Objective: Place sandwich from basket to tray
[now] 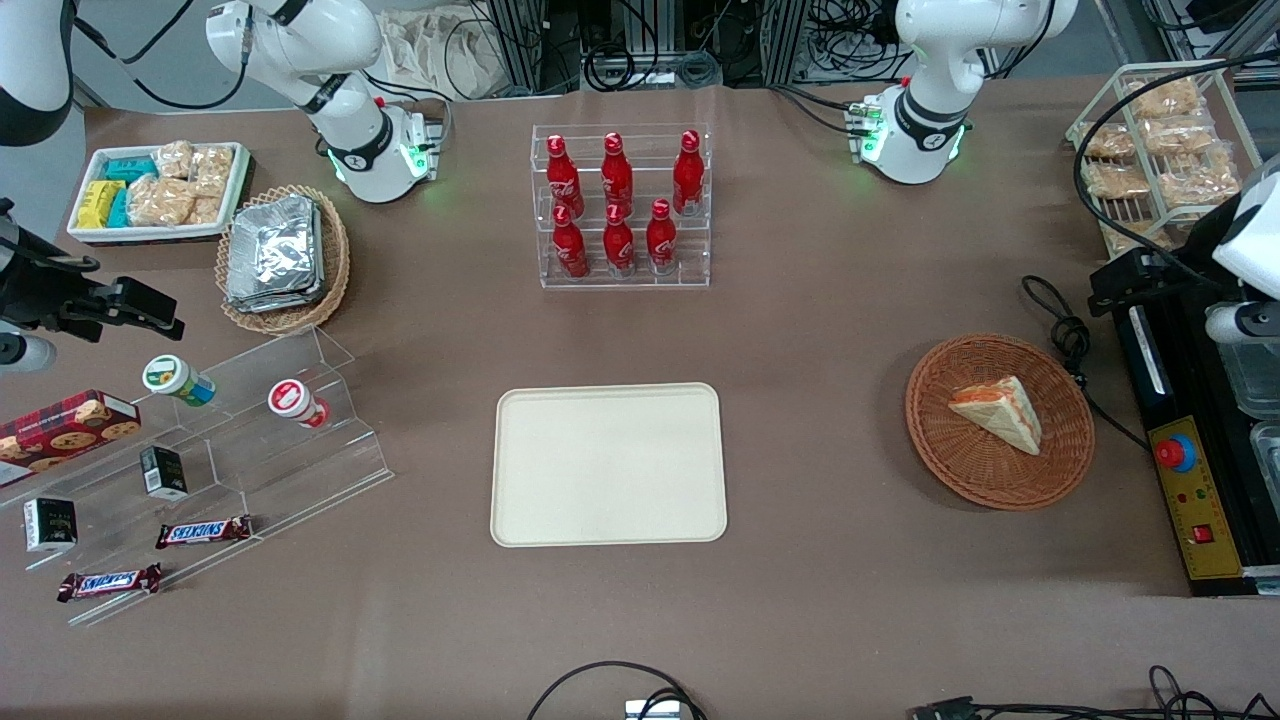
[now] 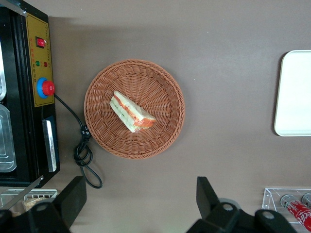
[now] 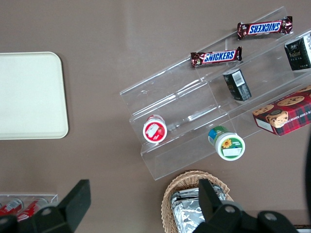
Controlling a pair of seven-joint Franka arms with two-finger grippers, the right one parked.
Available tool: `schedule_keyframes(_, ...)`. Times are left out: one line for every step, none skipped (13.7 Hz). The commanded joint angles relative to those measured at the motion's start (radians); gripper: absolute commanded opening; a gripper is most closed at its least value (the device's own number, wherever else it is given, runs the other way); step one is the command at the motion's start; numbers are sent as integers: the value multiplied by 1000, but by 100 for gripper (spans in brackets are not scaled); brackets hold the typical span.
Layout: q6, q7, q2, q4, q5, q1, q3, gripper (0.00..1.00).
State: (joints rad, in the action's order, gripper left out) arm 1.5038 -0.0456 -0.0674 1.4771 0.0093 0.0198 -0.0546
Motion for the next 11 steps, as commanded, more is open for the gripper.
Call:
schedule_keyframes(-20,-16,-5,-26,14,-3,-5,100)
schedule_keyframes(-22,-22,-6,-23,18,-3,-5,100)
schedule_keyframes(-30,-45,-6,-15,21,-3,-5,100)
schedule_keyframes(-43,-45,-5,-12,47,-1,-5,100)
schedule_keyframes(-54,-40,-3,-14,61,2,-4,100)
schedule_keyframes(-54,-42,-6,-11,64,3,-1,100)
schedule_keyframes(-42,-52,-3,23,67,5,2,100)
schedule_keyframes(-12,-60,4,53,66,5,2,100)
schedule_keyframes(12,-81,9,69,67,6,2,100)
schedule_keyframes(29,-130,9,90,67,18,2,100)
schedule_keyframes(67,-161,20,126,67,22,2,100)
